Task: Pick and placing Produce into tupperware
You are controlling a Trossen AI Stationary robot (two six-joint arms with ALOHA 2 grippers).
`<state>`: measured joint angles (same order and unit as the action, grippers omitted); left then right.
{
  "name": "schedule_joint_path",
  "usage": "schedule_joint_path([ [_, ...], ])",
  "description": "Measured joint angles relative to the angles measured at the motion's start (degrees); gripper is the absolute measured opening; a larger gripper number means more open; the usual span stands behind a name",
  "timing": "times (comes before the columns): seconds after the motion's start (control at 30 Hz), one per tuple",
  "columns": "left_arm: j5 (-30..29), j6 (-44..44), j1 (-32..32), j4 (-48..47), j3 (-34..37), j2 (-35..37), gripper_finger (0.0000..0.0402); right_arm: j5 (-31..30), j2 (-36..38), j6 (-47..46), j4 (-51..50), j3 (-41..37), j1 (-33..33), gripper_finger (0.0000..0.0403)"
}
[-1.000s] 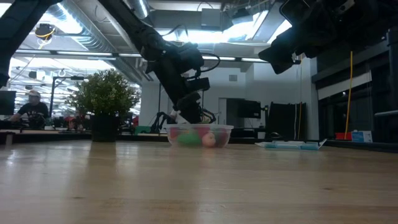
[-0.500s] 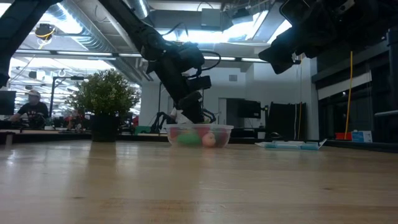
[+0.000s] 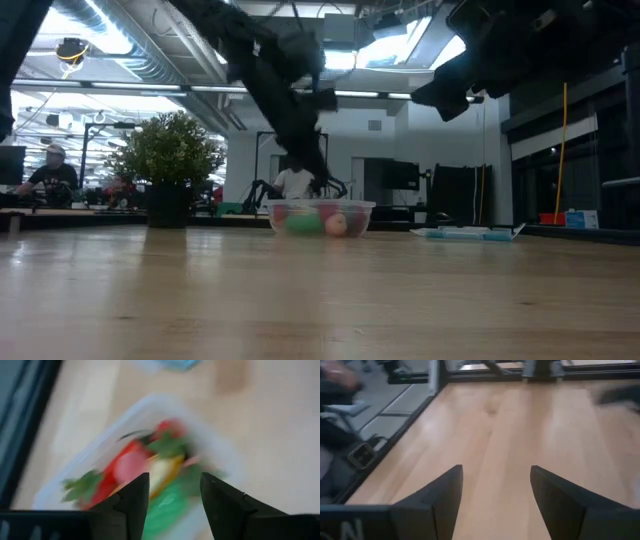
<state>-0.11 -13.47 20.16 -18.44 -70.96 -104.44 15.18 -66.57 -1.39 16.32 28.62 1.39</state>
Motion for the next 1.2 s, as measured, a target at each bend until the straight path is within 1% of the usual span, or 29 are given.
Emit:
schedule_joint_path([
  [0.1, 5.79, 1.39, -1.81, -0.22, -0.04, 2.80, 0.0167, -1.94, -0.10, -2.12, 0.18, 0.00, -0.12, 0.0234],
  [0.2, 10.24, 1.89, -3.65, 0.68, 0.04, 5.50, 0.0169, -2.02, -0.13, -2.43, 0.29, 0.00, -0.08, 0.0234],
  [0.27, 13.03, 2.10, -4.78, 5.41, 2.32, 7.85, 0.0171, -2.02, -0.13, -2.45, 0.64, 0.00, -0.07, 0.0234],
  [0.37, 16.12, 3.86, -6.32, 17.34, 9.47, 11.50, 0.0173, -2.00, -0.08, -2.17, 1.57, 0.00, -0.07, 0.0234],
  [0.47, 15.81, 6.88, -7.57, 27.32, 18.88, 16.31, 0.0172, 0.44, 0.44, -1.01, 3.28, -0.02, -0.09, 0.0234],
  [0.53, 15.69, 8.99, -7.98, 31.15, 25.28, 20.66, 0.0169, 2.95, 1.42, -0.98, 3.02, 0.00, -0.09, 0.0234],
  [0.6, 15.51, 10.41, -8.36, 34.25, 30.76, 25.56, 0.0167, 3.92, 3.52, -0.87, 0.66, -0.06, -0.08, 0.0234],
  [0.73, 15.59, 11.47, -8.65, 36.52, 38.53, 37.52, 0.0170, 3.98, 10.28, 1.26, -2.65, -0.06, -0.11, 0.0234],
  [0.87, 15.38, 11.47, -8.63, 36.16, 45.17, 49.42, 0.0173, 4.00, 19.91, 3.85, -7.56, -0.09, -0.11, 0.0234],
  [0.93, 15.48, 11.46, -8.65, 36.41, 48.64, 54.91, 0.0173, 4.01, 24.44, 4.55, -8.34, -1.11, -0.11, 0.0234],
  [1.0, 15.85, 11.63, -8.61, 35.90, 52.52, 60.56, 0.0170, 4.07, 29.04, 4.56, -9.67, -3.23, -0.10, 0.0234],
  [1.07, 18.15, 12.64, -8.63, 35.92, 55.80, 65.97, 0.0168, 4.05, 33.59, 4.03, -10.98, -5.70, -0.09, 0.0234],
  [1.13, 19.79, 13.57, -8.65, 36.06, 58.28, 70.85, 0.0167, 4.09, 37.80, 2.82, -11.74, -8.58, -0.09, 0.0234],
  [1.2, 19.79, 14.77, -8.63, 35.85, 59.96, 75.12, 0.0169, 4.08, 41.78, 1.84, -11.27, -11.29, -0.09, 0.0234],
])
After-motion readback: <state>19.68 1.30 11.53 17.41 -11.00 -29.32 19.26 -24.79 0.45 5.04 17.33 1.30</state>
